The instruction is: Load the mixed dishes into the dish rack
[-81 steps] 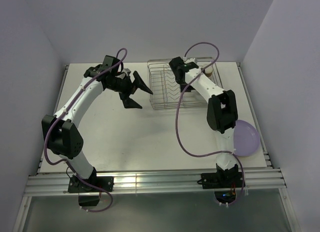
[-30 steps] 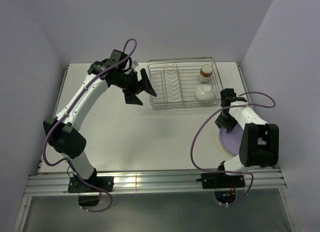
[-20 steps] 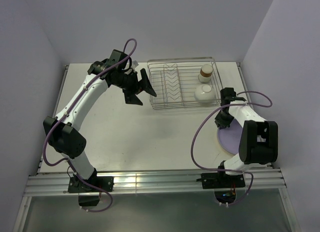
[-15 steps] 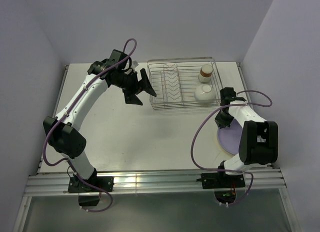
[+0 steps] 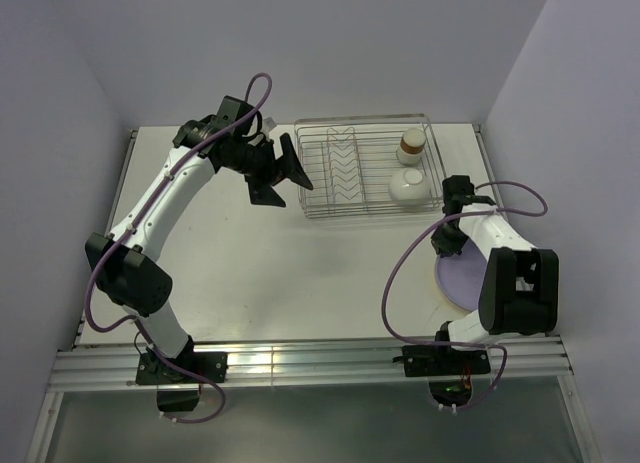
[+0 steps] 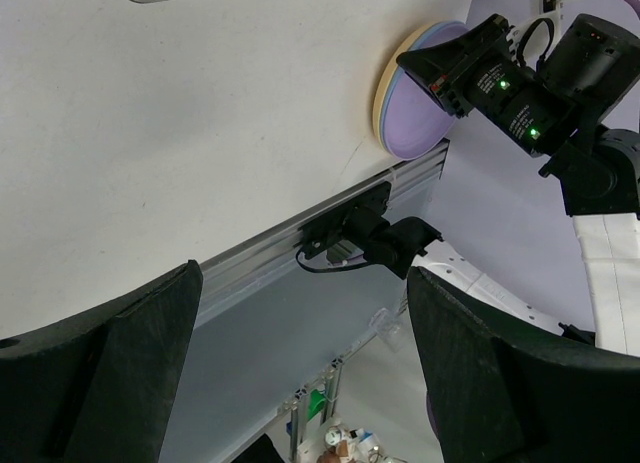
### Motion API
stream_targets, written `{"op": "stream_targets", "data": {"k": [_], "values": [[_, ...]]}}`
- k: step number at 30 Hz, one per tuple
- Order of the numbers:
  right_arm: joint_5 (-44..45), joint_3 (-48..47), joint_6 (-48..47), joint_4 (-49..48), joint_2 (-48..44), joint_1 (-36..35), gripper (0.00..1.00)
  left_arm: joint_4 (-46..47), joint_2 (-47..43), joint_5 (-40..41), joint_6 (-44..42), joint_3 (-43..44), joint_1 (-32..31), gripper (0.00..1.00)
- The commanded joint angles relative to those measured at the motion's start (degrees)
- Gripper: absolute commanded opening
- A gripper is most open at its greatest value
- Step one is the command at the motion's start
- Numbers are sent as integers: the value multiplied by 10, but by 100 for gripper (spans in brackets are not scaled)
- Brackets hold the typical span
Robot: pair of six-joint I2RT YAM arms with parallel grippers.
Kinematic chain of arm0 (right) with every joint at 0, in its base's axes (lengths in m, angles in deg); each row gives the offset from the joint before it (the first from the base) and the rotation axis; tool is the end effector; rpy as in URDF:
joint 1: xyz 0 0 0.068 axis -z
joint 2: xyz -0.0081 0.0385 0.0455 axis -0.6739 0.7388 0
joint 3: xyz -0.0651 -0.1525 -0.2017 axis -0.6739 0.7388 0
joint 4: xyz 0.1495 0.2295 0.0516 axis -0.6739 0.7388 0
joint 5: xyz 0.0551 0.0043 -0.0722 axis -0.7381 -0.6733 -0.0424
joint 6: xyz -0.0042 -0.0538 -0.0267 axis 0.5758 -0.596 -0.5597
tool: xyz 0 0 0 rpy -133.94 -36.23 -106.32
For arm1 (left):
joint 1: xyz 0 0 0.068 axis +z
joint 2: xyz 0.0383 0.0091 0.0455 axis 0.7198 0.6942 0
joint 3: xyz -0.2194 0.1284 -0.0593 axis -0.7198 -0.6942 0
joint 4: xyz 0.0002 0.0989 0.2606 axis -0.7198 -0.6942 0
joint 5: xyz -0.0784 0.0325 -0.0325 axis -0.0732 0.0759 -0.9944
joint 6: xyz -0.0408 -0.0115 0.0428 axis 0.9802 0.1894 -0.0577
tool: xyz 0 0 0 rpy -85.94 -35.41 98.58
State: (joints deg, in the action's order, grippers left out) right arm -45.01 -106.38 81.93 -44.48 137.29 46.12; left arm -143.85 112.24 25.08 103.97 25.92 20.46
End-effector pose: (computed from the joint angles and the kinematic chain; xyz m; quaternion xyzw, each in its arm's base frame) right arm 0.2793 -0.0268 0.1589 0.3274 0.9299 -0.0555 0.1581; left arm 0.3286 -0.1833 0.3571 -0.0719 0.9210 -0.3746 0.0789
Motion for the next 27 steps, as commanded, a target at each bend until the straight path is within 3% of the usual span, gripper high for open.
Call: {"op": "stream_targets", "data": {"k": [1, 17, 24, 27], "values": [[2, -8, 9, 2, -26, 12, 2, -3, -12, -10, -11, 23, 2, 89], [-23, -36, 0, 66, -121, 14, 0, 6, -13, -12, -8, 14, 3, 89], [-102, -33, -25, 40, -83, 12, 0, 12, -11, -19, -6, 11, -2, 89], [-93, -38, -31, 41, -74, 0, 0, 12, -12, -19, -5, 7, -3, 89]]}}
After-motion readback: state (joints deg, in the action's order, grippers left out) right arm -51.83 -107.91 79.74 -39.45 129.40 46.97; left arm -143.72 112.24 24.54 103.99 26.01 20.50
